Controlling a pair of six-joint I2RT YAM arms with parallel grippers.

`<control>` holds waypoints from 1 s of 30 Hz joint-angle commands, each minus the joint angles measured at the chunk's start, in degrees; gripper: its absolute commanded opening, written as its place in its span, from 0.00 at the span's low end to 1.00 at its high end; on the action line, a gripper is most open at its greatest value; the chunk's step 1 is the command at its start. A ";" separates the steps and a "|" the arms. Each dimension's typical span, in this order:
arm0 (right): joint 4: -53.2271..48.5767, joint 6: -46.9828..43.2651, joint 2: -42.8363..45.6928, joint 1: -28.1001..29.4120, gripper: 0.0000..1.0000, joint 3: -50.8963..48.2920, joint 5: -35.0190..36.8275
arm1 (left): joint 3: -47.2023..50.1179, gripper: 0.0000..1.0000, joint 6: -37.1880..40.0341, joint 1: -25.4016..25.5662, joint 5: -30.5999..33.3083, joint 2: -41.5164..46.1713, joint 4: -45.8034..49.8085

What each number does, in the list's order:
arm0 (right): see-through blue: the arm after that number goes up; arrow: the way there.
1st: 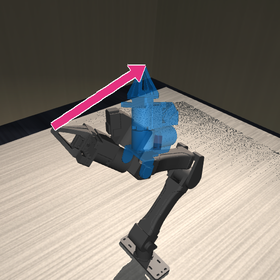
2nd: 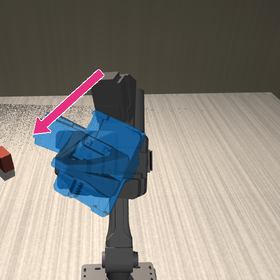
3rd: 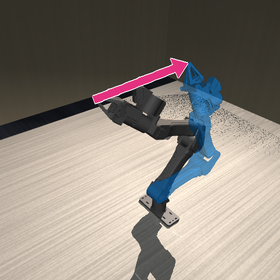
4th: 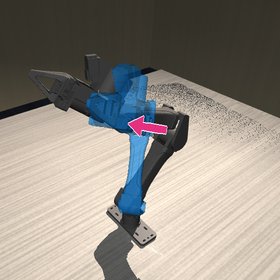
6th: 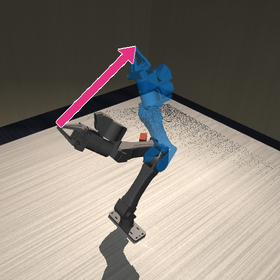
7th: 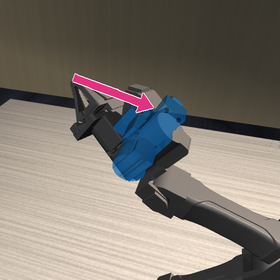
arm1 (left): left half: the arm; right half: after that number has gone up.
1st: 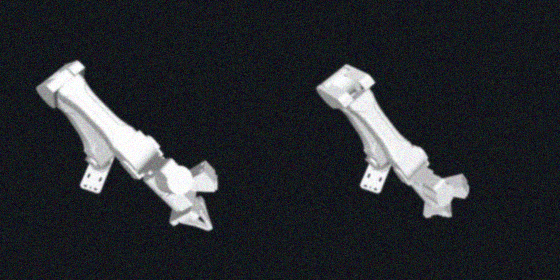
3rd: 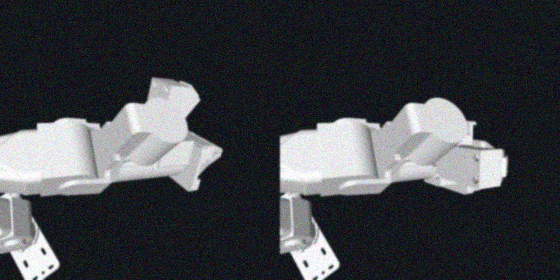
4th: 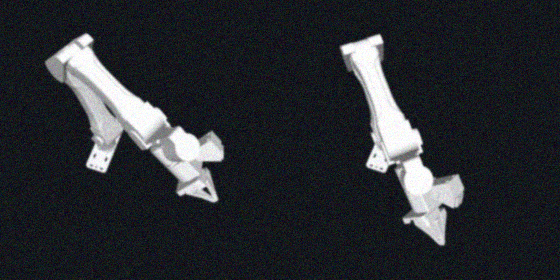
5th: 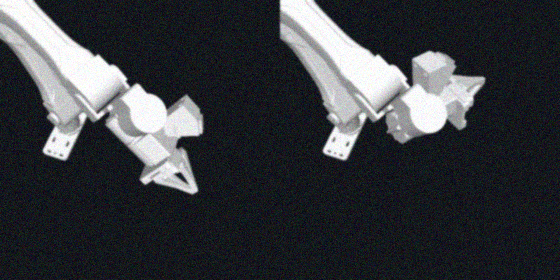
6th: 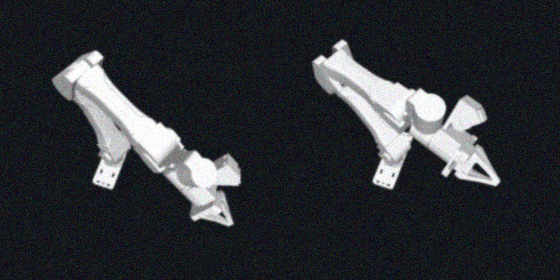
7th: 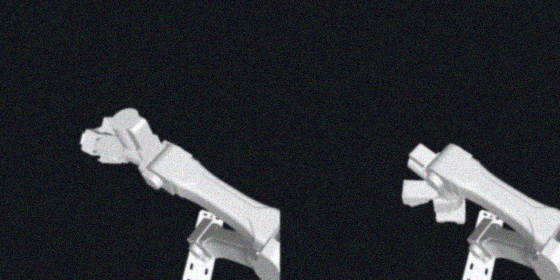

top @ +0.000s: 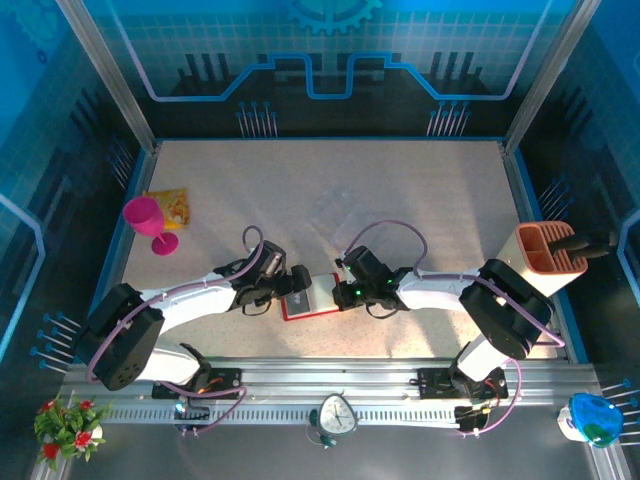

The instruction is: Put the credit cards into the card holder

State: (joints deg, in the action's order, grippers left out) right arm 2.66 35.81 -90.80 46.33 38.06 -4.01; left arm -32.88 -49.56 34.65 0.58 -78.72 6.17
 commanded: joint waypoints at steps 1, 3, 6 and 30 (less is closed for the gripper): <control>-2.52 0.40 -0.07 -0.59 0.00 -1.46 0.23 | -1.65 0.99 0.85 -0.16 -3.22 -2.10 -8.37; -2.48 0.40 -0.14 -0.53 0.00 -1.44 0.24 | -1.72 0.99 0.72 -0.10 -3.34 -1.64 -8.21; -2.44 0.40 -0.25 -0.53 0.00 -1.41 0.29 | -1.66 0.99 0.55 -0.02 -3.31 -0.94 -8.07; -1.67 0.66 -0.69 -0.55 0.00 -1.41 -0.30 | -2.71 0.99 -1.04 2.43 -1.74 2.15 -6.17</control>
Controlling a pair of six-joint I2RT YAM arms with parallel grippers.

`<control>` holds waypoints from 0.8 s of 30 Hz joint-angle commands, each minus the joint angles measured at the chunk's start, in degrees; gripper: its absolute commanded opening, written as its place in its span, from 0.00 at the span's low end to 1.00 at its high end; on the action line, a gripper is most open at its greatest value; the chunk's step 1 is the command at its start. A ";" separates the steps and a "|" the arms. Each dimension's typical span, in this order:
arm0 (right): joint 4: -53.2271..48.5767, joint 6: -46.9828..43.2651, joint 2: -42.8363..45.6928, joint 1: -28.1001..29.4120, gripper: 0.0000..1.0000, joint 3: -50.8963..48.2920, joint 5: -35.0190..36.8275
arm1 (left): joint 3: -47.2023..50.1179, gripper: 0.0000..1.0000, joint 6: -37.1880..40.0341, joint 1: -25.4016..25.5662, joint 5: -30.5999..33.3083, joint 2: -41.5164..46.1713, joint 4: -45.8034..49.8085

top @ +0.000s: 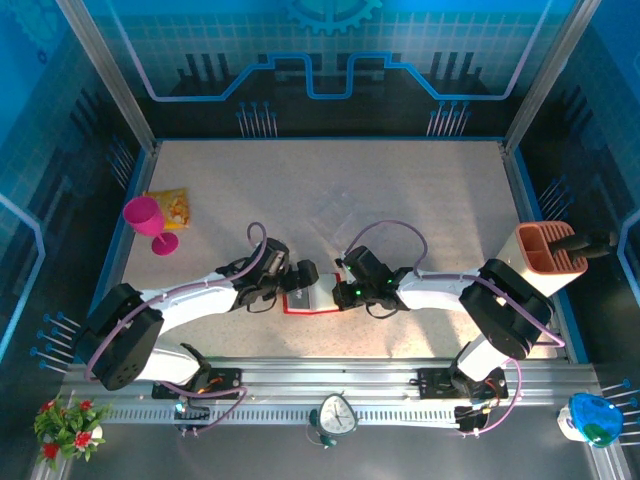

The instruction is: Put the credit cards into the card holder

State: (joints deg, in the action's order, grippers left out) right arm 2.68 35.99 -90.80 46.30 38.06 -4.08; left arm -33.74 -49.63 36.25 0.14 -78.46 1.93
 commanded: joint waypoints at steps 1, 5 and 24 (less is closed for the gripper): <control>-1.61 0.49 -0.74 -0.51 0.00 -1.38 -0.34 | -1.82 0.99 -1.13 0.99 -1.19 2.47 -1.89; -1.55 0.59 -0.95 -0.51 0.00 -1.25 -0.53 | -1.53 0.99 -2.16 1.51 -1.07 4.89 -2.72; -8.26 0.77 14.61 -9.71 0.00 -2.47 -1.73 | -5.26 0.99 -5.56 7.32 -2.28 0.31 -10.13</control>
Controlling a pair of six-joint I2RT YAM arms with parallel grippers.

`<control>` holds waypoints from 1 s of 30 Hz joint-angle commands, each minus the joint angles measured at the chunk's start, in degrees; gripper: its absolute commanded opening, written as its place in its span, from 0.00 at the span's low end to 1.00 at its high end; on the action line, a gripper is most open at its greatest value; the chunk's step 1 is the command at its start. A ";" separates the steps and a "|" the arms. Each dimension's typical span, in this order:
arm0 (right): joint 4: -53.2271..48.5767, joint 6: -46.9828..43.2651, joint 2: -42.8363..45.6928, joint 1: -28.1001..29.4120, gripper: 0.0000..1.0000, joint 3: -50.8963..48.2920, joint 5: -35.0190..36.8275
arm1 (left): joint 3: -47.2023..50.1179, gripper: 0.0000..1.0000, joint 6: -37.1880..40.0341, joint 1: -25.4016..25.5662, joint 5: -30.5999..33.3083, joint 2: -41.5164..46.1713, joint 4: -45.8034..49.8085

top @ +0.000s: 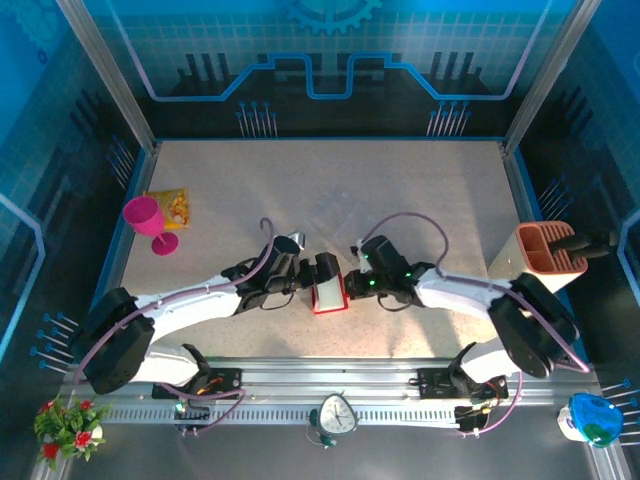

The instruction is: Put the credit cards into the card holder

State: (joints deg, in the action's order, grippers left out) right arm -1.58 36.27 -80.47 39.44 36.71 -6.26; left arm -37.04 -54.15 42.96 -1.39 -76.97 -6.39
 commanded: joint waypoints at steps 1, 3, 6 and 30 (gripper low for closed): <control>-4.65 0.42 5.79 -4.28 0.00 -1.73 0.44 | -2.23 0.99 -1.11 0.87 -0.81 -1.72 -1.99; -6.00 0.00 7.98 -6.67 0.00 -2.70 -0.02 | -2.80 0.99 -1.23 1.38 -0.98 -2.84 -2.45; -7.23 -0.58 10.80 -9.51 0.00 -3.99 -0.92 | -3.88 0.99 -1.30 2.41 -1.06 -5.32 -3.21; -8.35 -0.79 15.79 -9.87 0.00 -7.44 -4.10 | -7.24 0.99 -0.29 6.99 -0.08 -14.23 -1.22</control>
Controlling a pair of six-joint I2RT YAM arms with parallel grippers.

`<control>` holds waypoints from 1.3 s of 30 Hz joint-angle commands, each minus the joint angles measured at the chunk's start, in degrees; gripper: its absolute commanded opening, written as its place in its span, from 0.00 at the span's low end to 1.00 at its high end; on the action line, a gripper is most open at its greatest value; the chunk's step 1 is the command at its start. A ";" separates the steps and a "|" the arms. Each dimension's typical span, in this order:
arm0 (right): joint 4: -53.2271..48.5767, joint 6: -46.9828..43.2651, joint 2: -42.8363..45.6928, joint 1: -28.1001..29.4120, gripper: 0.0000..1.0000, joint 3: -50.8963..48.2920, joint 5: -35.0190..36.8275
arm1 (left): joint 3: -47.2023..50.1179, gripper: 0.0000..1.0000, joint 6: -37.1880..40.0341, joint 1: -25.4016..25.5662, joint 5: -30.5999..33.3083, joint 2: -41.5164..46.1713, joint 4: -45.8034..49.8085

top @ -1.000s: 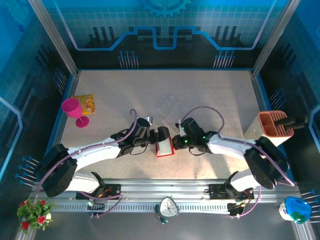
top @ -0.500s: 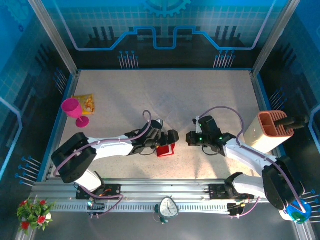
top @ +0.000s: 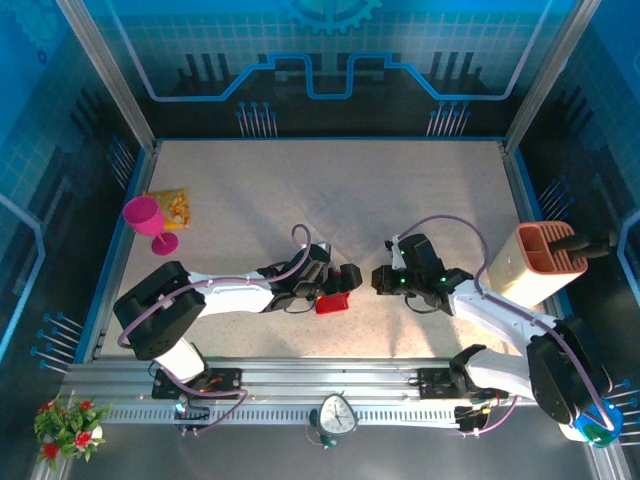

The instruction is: Put the credit cards into the card holder

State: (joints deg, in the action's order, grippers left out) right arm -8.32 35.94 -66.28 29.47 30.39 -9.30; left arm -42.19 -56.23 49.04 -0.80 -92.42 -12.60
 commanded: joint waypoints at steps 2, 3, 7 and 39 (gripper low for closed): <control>-1.61 -0.22 2.41 0.96 0.00 -1.46 -1.04 | -4.02 0.99 3.56 0.54 -0.30 3.15 8.00; -1.62 -0.08 2.59 1.53 0.00 -1.48 -0.80 | -4.74 0.99 4.23 0.24 -0.26 4.15 9.14; -1.53 0.54 2.67 5.30 0.00 -0.96 1.28 | -6.16 0.99 6.28 -1.64 0.04 8.68 12.77; 0.85 0.36 -22.06 25.95 0.00 19.28 11.67 | 9.18 0.99 6.19 -15.87 7.76 23.14 29.20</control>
State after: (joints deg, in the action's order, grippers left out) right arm -6.79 37.10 -86.50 55.48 48.71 0.73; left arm -32.73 -50.96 33.69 6.83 -68.07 16.62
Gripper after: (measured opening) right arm 0.063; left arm 0.992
